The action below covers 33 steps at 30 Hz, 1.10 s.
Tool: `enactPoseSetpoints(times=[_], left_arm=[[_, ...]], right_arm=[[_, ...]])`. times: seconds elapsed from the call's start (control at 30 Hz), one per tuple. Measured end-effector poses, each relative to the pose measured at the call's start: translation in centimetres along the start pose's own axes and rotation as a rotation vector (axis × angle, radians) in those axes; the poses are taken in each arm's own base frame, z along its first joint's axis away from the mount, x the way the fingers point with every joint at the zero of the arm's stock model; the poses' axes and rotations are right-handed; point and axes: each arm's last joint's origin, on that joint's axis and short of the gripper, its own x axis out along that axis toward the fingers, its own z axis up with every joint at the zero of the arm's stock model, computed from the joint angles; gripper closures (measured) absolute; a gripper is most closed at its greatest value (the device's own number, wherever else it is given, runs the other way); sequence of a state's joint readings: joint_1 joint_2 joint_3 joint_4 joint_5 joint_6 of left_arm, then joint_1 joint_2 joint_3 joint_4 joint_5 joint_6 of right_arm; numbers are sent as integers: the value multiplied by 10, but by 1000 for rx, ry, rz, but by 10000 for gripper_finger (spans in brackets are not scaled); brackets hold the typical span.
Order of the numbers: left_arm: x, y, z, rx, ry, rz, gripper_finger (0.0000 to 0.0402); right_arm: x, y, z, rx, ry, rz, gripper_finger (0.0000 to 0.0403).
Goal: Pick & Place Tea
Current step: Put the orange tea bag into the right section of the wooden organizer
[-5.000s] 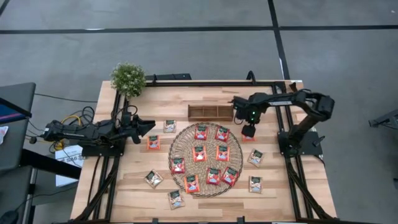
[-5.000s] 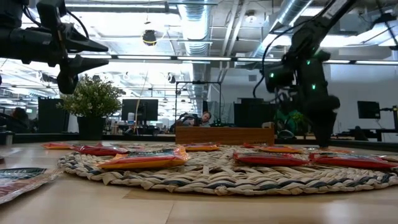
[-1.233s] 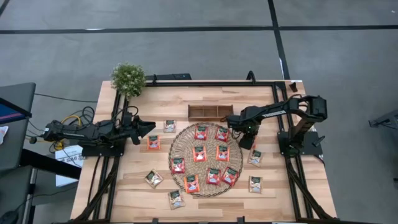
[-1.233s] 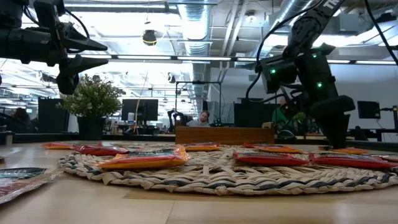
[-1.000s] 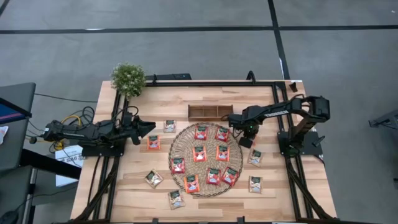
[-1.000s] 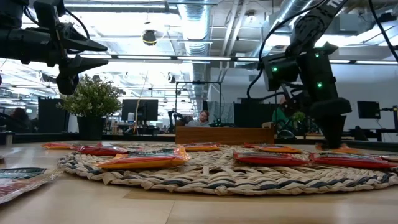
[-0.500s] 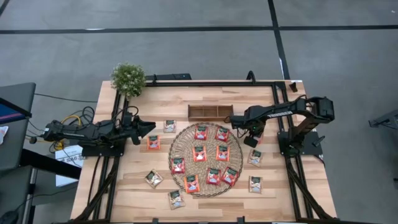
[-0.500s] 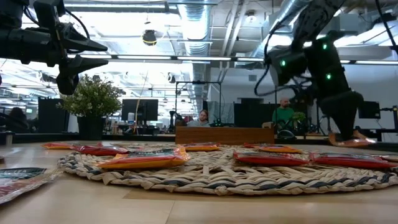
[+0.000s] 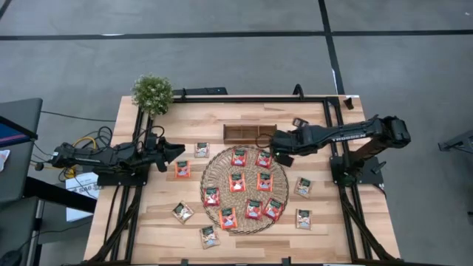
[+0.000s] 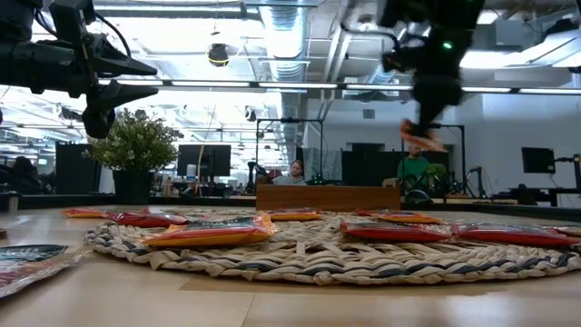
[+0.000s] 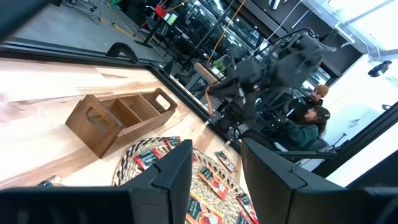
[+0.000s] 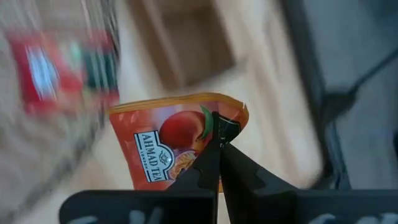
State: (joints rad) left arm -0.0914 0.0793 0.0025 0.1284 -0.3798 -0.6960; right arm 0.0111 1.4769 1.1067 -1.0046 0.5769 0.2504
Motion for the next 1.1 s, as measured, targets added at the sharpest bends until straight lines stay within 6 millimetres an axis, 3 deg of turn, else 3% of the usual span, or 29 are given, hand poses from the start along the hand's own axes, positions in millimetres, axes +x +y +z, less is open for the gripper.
enactPoseSetpoints(times=[0.23,0.4,0.6,0.9,1.1], left_arm=[[0,0,0,0,0,0,271],[0,1,-1,9,6,5,271],[0,2,-2,19,22,18,271],[0,3,-3,34,30,25,271],[0,3,-3,35,30,27,271]], right_arm=[[6,-3,32,-16,-240,-129,402],[30,-9,41,-90,-193,-201,403],[60,0,45,-179,-106,-318,403],[90,21,51,-316,-58,-404,403],[99,25,49,-337,-21,-493,403]])
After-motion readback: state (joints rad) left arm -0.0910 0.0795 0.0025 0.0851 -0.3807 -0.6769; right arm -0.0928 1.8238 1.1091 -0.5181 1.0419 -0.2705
